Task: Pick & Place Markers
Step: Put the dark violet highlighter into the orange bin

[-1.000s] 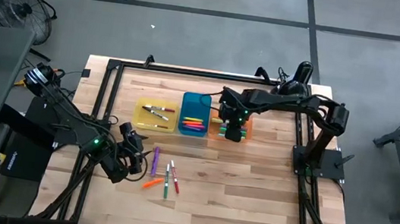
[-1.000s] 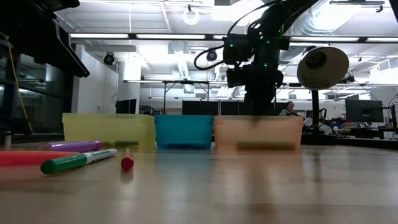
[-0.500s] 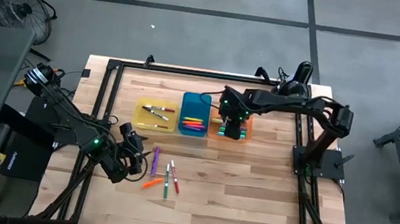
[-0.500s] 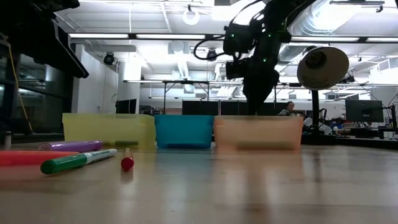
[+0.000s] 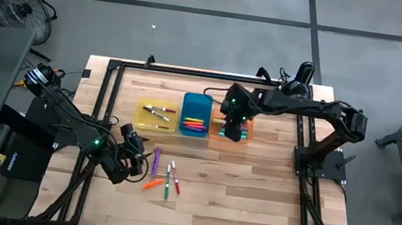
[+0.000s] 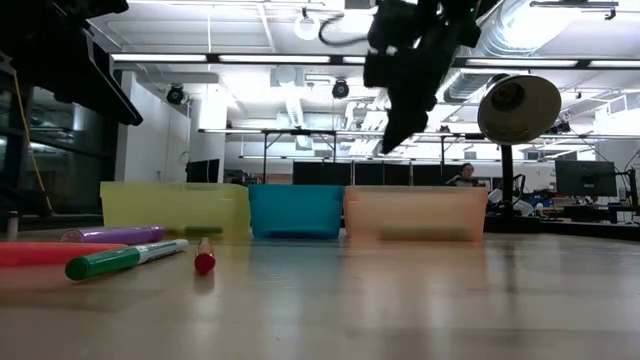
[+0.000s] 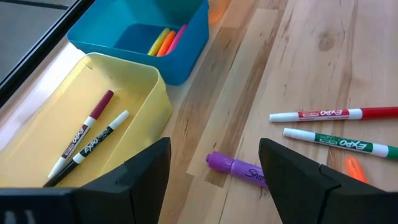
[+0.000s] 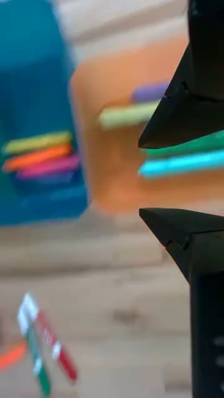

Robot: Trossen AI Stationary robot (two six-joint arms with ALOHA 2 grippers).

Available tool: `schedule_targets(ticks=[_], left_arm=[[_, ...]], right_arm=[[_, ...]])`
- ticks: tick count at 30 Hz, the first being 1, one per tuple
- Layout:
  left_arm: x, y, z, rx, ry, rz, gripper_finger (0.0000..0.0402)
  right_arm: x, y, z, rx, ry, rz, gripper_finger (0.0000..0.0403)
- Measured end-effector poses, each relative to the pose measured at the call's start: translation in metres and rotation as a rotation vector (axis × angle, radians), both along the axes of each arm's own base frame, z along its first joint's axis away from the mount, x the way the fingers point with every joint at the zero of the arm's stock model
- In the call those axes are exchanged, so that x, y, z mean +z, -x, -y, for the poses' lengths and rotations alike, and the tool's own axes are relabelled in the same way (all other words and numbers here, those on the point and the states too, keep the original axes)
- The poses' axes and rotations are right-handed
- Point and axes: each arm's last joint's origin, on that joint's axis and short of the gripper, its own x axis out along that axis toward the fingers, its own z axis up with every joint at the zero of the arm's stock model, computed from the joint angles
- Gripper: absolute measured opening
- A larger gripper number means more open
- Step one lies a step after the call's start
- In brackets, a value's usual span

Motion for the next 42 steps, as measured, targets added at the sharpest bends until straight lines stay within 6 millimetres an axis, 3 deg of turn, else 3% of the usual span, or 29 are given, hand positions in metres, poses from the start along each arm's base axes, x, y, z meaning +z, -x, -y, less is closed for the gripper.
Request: schedule_targets(ticks=[7, 23, 33, 42], left_arm=[[-0.001, 0.000, 0.000, 0.031, 0.066, 0.005, 0.0240], [-0.007, -0.001, 0.003, 0.388, 0.526, 0.111, 0.0240], [-0.018, -0.024, -0.025, 0.577, 0.721, -0.073, 0.0240], [-0.026, -0.049, -0.040, 0.540, 0.862, -0.149, 0.0240]], right_arm=[[0.005, -0.015, -0.032, 0.093, 0.020, 0.093, 0.0154], [0.013, -0.030, -0.103, 0.190, 0.125, 0.220, 0.0154], [0.015, -0.029, -0.134, 0.182, 0.204, 0.255, 0.0154], [0.015, -0.026, -0.151, 0.178, 0.228, 0.257, 0.0154]])
